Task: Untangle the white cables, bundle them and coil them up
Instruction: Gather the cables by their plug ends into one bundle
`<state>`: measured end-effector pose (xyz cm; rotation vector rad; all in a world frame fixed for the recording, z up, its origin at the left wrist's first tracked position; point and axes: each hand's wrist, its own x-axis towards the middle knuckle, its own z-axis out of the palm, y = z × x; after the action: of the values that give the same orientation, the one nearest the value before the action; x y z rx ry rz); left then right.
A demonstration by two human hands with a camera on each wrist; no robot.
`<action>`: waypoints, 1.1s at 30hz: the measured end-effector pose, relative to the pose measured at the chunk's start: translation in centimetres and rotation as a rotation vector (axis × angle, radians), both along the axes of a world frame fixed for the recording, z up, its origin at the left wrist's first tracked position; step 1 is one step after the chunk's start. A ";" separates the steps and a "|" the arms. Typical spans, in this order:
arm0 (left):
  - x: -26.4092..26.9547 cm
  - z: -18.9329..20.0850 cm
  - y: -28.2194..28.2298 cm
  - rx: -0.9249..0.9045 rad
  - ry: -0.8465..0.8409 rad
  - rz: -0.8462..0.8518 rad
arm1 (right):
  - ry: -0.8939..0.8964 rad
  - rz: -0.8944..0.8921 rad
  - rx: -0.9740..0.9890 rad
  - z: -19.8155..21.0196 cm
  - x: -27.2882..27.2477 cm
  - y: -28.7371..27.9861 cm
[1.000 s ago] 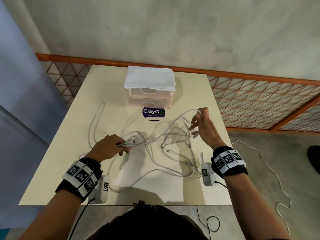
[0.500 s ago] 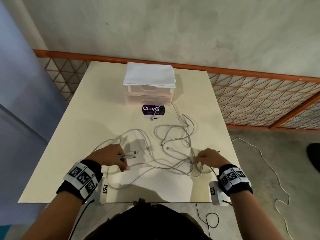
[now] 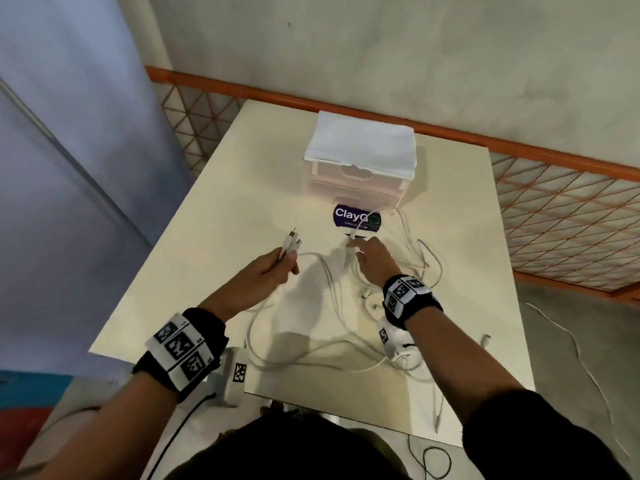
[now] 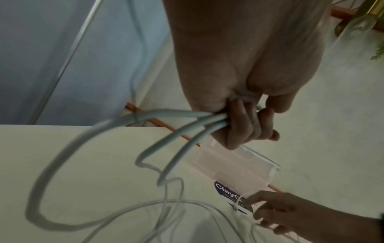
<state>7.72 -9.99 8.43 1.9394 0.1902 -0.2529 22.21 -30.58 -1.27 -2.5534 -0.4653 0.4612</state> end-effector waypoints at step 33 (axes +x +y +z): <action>4.5 2.8 -2.2 -0.400 -0.407 0.194 | 0.484 0.165 0.639 8.2 -5.3 5.0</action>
<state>12.24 -12.23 11.21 1.5228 0.0503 0.2203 16.91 -25.63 6.97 -1.7280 -0.5353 0.8130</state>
